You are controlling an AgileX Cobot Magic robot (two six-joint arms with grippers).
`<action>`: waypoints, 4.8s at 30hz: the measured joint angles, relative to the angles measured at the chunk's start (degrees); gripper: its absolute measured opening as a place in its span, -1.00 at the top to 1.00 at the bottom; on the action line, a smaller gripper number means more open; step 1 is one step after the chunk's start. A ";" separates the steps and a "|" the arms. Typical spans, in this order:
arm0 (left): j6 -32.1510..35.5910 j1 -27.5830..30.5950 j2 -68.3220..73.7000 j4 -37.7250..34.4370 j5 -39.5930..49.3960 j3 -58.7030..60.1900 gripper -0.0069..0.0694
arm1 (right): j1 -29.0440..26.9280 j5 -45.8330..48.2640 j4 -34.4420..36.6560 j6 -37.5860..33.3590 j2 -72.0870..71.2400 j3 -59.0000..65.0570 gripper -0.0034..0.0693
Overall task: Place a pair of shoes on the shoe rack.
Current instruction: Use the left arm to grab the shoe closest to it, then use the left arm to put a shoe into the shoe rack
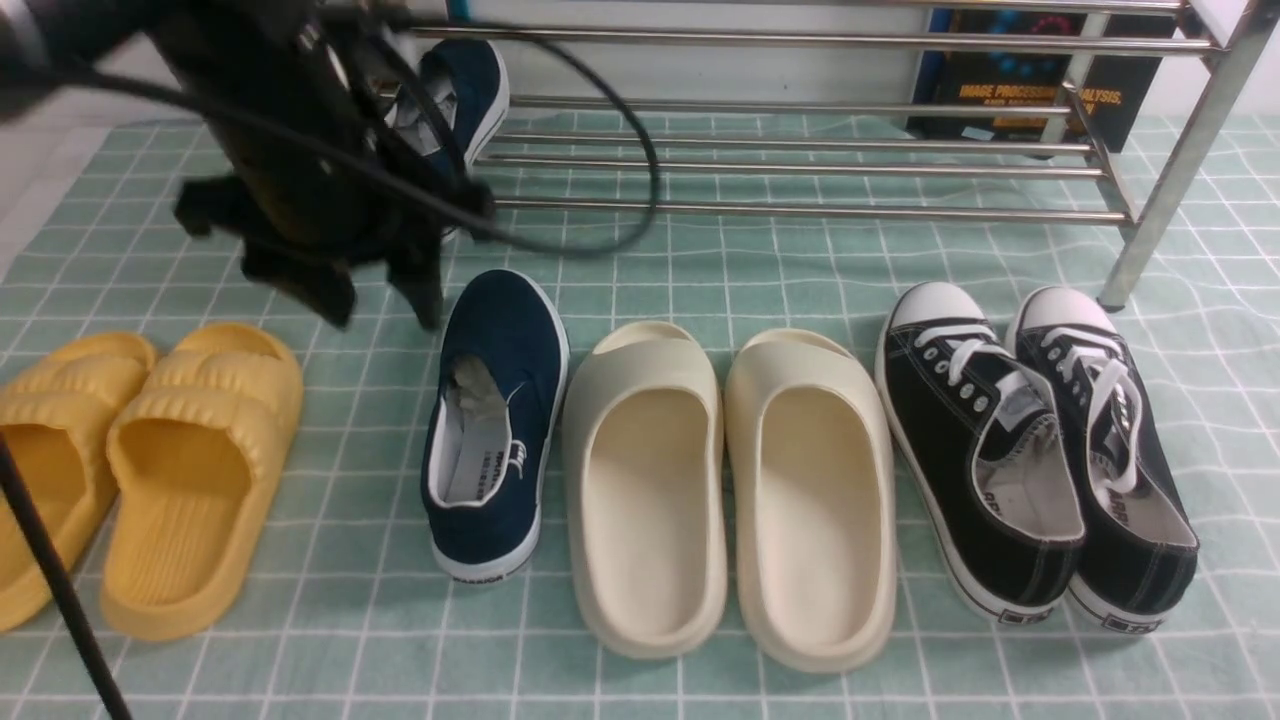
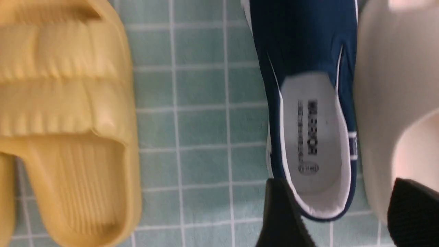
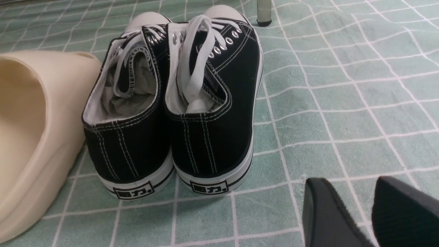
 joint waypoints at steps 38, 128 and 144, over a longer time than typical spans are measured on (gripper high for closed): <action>-6.51 -0.47 7.64 2.87 -15.50 -5.99 0.81 | 0.00 0.00 0.00 0.00 0.00 0.00 0.23; -1.17 -2.36 26.19 13.40 -5.83 -26.53 0.85 | 0.00 0.00 0.00 0.00 0.00 0.00 0.23; -1.19 -2.22 26.37 2.97 -21.25 -26.53 0.85 | 0.00 0.00 0.00 0.00 0.00 0.00 0.23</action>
